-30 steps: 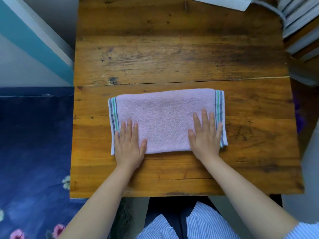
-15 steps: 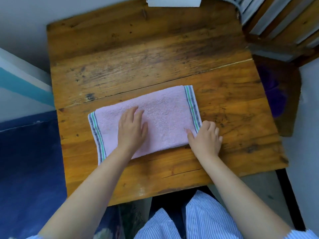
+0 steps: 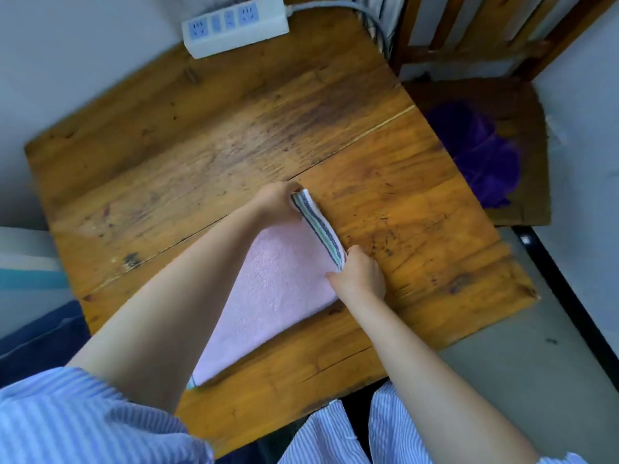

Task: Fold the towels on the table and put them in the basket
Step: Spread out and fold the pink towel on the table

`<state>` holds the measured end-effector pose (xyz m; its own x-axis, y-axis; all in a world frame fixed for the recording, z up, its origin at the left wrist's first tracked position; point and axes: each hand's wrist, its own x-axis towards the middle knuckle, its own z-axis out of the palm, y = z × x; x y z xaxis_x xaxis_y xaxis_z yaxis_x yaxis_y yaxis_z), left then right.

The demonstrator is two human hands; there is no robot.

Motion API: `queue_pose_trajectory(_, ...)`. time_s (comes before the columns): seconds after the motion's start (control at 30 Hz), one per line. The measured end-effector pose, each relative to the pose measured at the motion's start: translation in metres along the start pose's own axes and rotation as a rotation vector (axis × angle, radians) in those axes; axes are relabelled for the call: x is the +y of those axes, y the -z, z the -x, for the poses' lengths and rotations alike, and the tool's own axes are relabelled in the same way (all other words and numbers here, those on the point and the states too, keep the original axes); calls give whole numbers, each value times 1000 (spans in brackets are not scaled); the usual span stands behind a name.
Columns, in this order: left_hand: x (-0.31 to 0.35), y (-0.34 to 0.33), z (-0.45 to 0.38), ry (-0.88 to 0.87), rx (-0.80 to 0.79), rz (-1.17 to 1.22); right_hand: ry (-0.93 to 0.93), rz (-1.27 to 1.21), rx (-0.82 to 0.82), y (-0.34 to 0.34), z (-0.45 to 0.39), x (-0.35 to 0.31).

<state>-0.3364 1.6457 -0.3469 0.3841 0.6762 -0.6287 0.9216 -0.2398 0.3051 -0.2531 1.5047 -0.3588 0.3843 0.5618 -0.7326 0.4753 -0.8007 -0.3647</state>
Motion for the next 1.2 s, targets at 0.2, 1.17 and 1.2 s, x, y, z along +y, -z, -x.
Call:
queue_pose_trajectory(0.2,7,44,-18,-106,61,-112,206,178,49,51,-35,-26)
queue_pose_trajectory(1.17,-110,-47,105,-657,502,-457,1129,734,562,12,23,21)
queue_pose_trajectory(1.2,-109,-50,105,-632,488,-457,1129,747,561,10,23,23)
